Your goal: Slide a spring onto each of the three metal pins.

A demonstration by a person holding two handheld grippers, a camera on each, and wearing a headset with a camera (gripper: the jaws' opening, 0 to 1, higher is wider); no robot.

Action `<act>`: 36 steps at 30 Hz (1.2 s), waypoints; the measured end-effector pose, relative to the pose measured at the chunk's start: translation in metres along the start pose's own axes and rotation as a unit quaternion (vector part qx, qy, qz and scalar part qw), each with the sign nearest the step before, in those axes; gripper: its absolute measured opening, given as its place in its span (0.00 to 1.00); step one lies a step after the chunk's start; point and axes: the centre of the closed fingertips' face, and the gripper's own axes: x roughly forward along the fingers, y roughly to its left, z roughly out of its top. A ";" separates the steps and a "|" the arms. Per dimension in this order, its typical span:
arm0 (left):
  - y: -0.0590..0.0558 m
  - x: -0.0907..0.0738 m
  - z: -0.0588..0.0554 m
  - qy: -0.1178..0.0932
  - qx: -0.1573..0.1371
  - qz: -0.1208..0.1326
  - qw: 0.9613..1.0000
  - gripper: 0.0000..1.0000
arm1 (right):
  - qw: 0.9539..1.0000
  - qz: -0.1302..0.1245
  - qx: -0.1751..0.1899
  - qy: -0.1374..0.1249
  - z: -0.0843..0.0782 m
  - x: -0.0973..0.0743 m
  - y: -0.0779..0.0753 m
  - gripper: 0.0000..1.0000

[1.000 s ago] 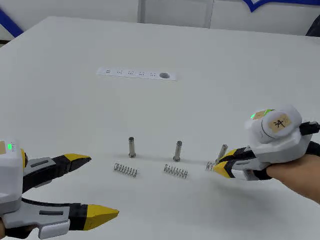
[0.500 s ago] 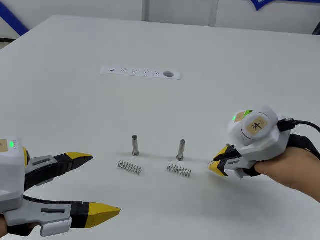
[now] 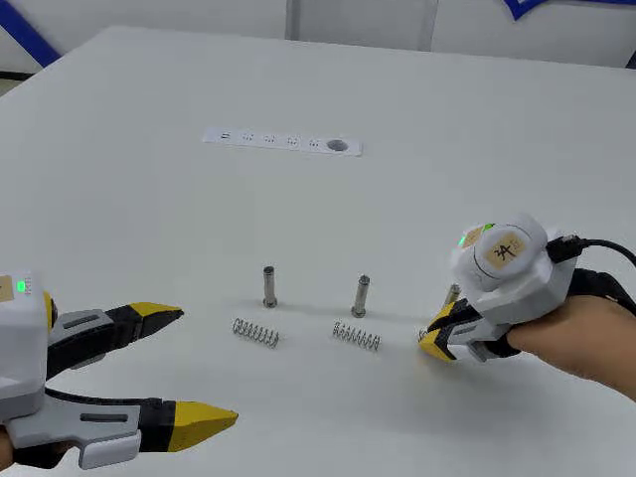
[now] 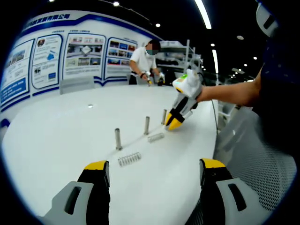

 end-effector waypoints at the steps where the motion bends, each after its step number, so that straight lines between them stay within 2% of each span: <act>1: 0.000 0.000 0.000 0.000 0.000 0.000 1.000 0.80 | 1.000 0.002 0.002 0.001 0.000 0.000 0.001 0.12; 4: 0.000 0.000 0.000 -0.001 0.000 -0.001 1.000 0.80 | 1.000 0.004 0.001 0.006 0.000 0.000 0.004 0.12; 11: 0.000 0.000 0.000 -0.001 -0.001 -0.002 1.000 0.80 | 0.999 0.013 -0.041 0.017 0.003 0.003 0.007 0.13; 16: 0.000 0.000 0.000 -0.001 -0.001 -0.002 1.000 0.80 | 0.995 0.024 -0.085 0.050 0.000 0.006 0.009 0.13; 18: 0.000 -0.001 0.000 -0.002 -0.002 -0.001 1.000 0.80 | 0.993 0.031 -0.095 0.056 0.001 0.007 0.010 0.13; 22: 0.001 -0.002 0.000 -0.002 -0.002 -0.001 1.000 0.79 | 0.987 0.047 -0.128 0.080 0.000 0.007 0.013 0.13; 27: 0.000 -0.003 0.001 -0.003 -0.001 0.001 1.000 0.79 | 0.985 0.056 -0.136 0.094 0.000 0.007 0.013 0.12; 31: 0.000 -0.004 0.001 -0.003 0.000 0.002 1.000 0.79 | 0.985 0.053 -0.137 0.090 0.000 0.006 0.013 0.12; 36: -0.001 -0.004 0.003 -0.002 0.004 -0.001 1.000 0.79 | 0.992 0.038 -0.110 0.052 0.007 -0.005 0.008 0.12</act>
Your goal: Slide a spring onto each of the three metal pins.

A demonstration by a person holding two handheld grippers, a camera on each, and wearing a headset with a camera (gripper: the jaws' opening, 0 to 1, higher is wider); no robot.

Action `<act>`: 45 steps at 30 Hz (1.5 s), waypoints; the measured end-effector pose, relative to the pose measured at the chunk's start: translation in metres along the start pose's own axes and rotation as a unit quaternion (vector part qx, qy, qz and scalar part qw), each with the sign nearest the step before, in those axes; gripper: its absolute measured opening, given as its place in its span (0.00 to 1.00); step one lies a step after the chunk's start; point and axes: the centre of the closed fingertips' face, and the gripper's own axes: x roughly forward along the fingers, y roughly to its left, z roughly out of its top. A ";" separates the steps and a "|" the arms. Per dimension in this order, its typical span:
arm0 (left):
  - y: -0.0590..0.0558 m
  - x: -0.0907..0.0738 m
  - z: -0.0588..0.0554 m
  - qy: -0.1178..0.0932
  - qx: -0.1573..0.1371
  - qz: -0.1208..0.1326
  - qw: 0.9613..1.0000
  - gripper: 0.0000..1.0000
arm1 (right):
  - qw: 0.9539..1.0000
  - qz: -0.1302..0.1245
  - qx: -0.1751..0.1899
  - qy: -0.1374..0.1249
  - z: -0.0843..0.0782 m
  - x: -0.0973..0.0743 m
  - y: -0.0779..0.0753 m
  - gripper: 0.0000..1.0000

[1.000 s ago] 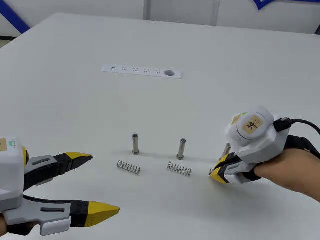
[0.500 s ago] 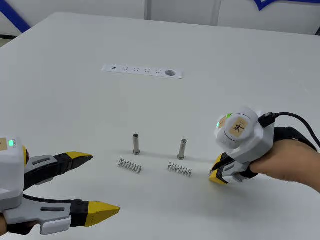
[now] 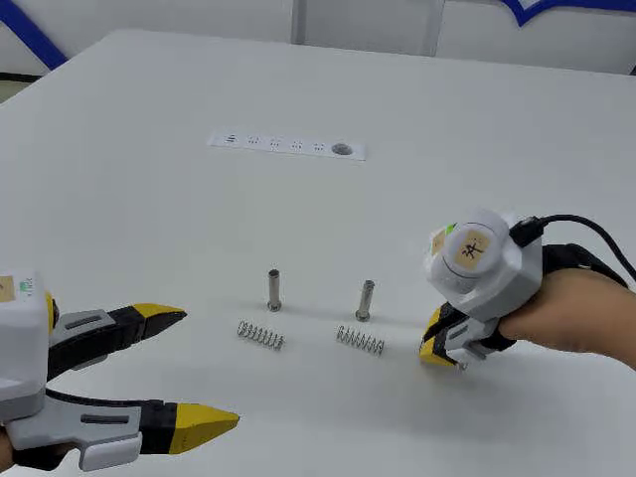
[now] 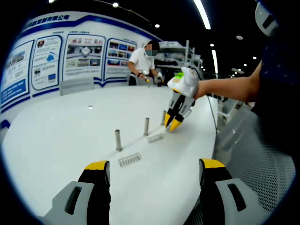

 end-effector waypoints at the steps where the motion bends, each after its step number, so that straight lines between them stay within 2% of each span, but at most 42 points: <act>1: 0.000 0.000 0.000 0.000 0.001 -0.001 1.000 0.79 | 1.000 -0.002 0.008 -0.012 0.002 -0.004 0.000 0.12; 6: -0.002 0.004 0.003 0.001 0.004 -0.006 1.000 0.79 | 0.998 -0.019 0.039 -0.055 0.006 -0.018 -0.003 0.12; 19: -0.004 0.005 0.004 0.003 0.009 -0.010 1.000 0.79 | 0.990 -0.040 0.089 -0.097 -0.003 -0.031 -0.005 0.12; 26: -0.003 0.005 0.004 0.003 0.009 -0.009 1.000 0.79 | 0.988 -0.046 0.104 -0.105 -0.009 -0.035 -0.006 0.12; 35: -0.005 0.006 0.004 0.004 0.010 -0.010 1.000 0.79 | 0.987 -0.049 0.116 -0.102 -0.012 -0.038 -0.006 0.12; 42: -0.004 0.006 0.004 0.005 0.010 -0.009 1.000 0.79 | 0.985 -0.054 0.123 -0.111 -0.010 -0.046 -0.008 0.12; 45: -0.004 0.006 0.005 0.004 0.011 -0.009 1.000 0.79 | 0.982 -0.055 0.129 -0.125 -0.006 -0.053 -0.011 0.12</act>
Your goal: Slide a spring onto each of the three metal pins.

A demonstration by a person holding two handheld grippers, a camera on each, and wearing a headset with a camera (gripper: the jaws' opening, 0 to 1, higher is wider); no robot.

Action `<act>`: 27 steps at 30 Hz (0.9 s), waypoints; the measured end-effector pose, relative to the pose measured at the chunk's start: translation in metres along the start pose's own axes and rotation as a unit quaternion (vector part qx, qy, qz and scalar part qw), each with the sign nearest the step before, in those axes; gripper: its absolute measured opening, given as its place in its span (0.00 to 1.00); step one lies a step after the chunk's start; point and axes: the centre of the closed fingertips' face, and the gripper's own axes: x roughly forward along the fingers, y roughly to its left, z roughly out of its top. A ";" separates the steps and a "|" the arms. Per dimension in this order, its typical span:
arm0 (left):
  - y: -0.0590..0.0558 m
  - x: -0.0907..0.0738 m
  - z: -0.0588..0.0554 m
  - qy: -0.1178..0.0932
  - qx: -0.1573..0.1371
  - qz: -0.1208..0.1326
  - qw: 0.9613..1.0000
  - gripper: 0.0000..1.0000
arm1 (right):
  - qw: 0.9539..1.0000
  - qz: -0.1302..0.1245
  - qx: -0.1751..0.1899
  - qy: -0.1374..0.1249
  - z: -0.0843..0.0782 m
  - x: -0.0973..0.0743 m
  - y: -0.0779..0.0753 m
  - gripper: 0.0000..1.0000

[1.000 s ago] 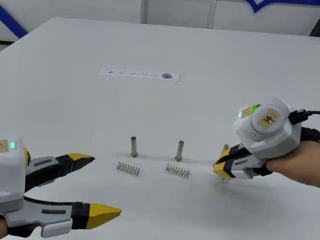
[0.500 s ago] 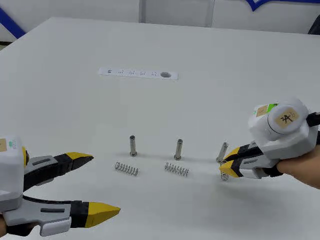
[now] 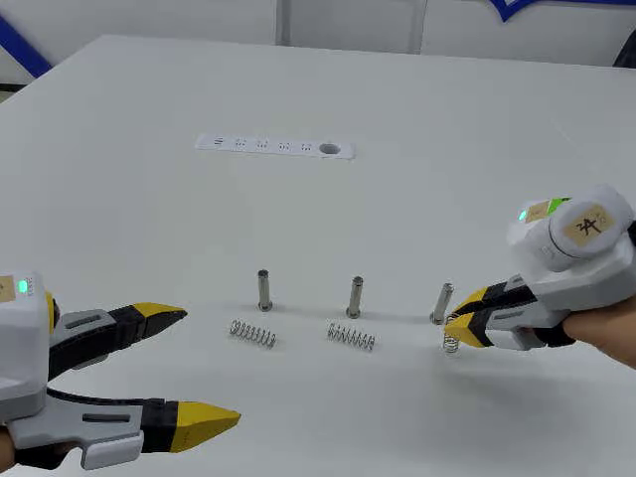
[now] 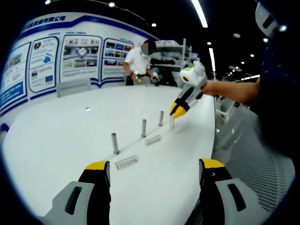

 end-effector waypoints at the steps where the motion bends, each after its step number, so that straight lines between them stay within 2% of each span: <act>1: 0.000 0.000 0.000 0.000 0.000 0.000 1.000 0.79 | 1.000 0.000 0.002 -0.005 0.003 -0.003 -0.001 0.12; 11: 0.000 0.001 0.000 -0.001 -0.001 0.000 1.000 0.79 | 0.998 -0.009 0.014 -0.055 0.033 -0.027 -0.006 0.12; 19: 0.000 0.001 0.000 -0.003 -0.002 0.000 1.000 0.79 | 0.997 -0.024 0.013 -0.068 0.048 -0.031 -0.017 0.12; 27: 0.002 -0.003 -0.002 -0.003 -0.005 0.004 1.000 0.79 | 0.997 -0.031 0.020 -0.067 0.050 -0.026 -0.030 0.12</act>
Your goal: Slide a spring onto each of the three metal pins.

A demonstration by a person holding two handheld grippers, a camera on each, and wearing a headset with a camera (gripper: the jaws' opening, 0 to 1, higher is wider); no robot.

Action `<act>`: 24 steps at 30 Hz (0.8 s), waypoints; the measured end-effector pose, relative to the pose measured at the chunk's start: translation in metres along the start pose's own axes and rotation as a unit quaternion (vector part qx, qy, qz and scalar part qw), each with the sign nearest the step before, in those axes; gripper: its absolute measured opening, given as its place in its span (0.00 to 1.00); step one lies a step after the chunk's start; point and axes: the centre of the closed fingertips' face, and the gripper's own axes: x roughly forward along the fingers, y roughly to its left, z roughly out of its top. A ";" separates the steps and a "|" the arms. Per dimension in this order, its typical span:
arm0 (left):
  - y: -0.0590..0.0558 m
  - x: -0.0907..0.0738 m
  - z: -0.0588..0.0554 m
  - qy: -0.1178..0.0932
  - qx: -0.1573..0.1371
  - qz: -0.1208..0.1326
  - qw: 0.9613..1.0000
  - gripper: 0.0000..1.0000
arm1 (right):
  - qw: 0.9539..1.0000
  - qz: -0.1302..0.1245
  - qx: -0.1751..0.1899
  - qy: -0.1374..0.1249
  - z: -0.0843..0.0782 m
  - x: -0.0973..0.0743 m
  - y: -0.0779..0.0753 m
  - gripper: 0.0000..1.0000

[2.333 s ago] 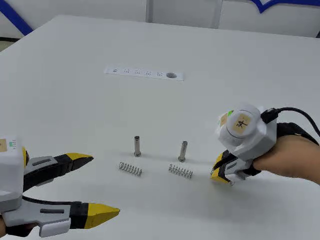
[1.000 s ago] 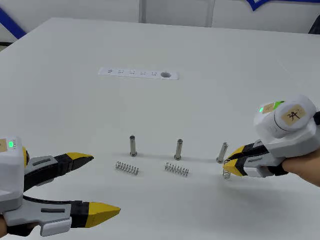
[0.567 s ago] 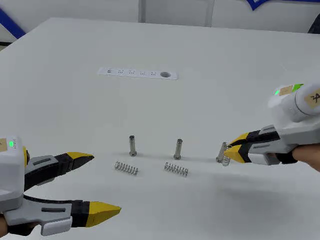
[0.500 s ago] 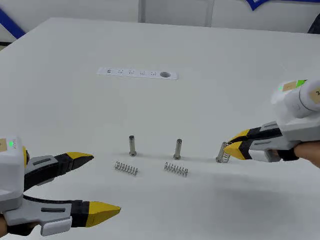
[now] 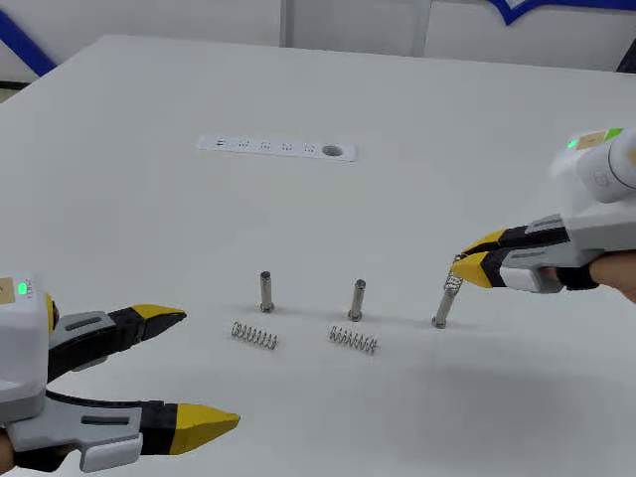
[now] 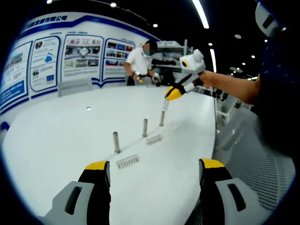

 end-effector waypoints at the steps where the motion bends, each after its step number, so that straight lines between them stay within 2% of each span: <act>1: 0.000 0.000 0.000 0.000 0.000 0.000 1.000 0.79 | 1.000 0.000 0.001 0.001 -0.001 0.001 -0.001 0.12; 24: 0.001 -0.001 -0.003 0.004 -0.003 0.002 1.000 0.79 | 1.000 -0.004 0.018 0.007 -0.011 0.010 -0.009 0.12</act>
